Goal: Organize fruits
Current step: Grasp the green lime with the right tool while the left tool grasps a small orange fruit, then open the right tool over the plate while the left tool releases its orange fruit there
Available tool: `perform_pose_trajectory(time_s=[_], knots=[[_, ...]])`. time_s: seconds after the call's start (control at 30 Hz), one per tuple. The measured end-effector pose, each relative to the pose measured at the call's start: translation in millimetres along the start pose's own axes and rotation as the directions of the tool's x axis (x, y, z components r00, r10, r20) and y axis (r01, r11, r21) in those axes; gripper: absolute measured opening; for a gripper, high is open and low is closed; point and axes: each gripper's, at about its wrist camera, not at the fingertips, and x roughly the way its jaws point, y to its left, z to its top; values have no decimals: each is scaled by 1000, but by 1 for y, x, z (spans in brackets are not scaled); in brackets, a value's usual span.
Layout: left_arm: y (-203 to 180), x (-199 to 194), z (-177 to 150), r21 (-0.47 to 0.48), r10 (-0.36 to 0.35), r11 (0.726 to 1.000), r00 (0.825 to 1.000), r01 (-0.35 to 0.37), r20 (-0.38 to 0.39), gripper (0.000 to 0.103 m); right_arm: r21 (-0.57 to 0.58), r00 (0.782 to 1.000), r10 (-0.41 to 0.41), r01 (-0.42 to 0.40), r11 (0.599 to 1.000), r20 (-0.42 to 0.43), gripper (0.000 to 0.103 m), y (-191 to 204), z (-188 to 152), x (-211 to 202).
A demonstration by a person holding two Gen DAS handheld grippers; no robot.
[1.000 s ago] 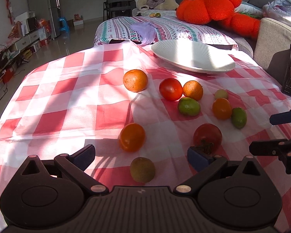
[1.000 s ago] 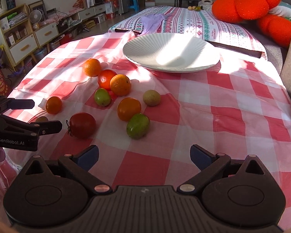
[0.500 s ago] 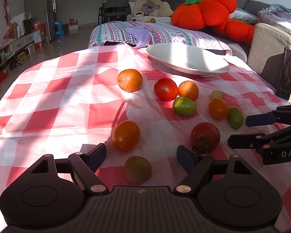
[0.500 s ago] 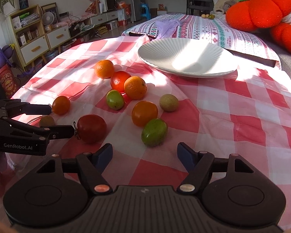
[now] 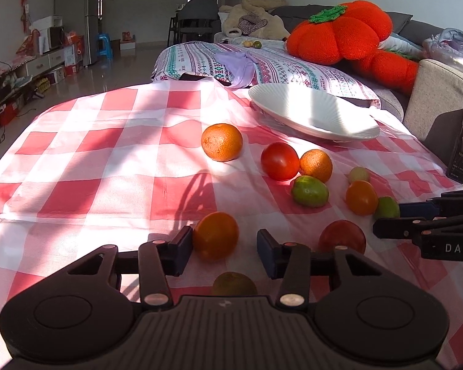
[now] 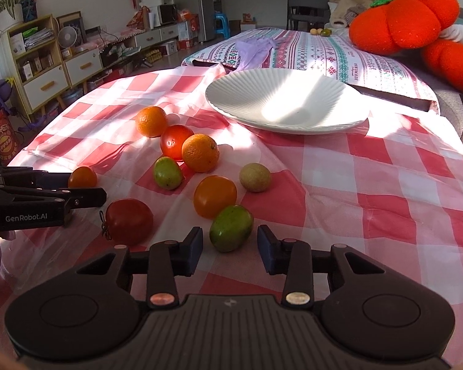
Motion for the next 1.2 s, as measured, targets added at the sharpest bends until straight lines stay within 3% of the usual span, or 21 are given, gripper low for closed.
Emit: perform_pose_trajectory(time_s=[0.1,0.2,0.6,1.2], knots=[[3,1,1,-8,14,1000,1000,-14,6,47,8,1000,4,-4,1000,-1,28,-2,2,1],[4,2,2,-12,19,1000,1000,-19,9,44,16,1000,12,-12,1000,-5,27,-3,3,1],[3,0,12,-27,17,999,1000,-18,-23,43,35,999,31,-31,999,-25,26,-5,17,-6],[-32,11,54,-15,-66,998,998,66,-21,43,123,1000,22,-23,992,11,26,-38,61,-7]])
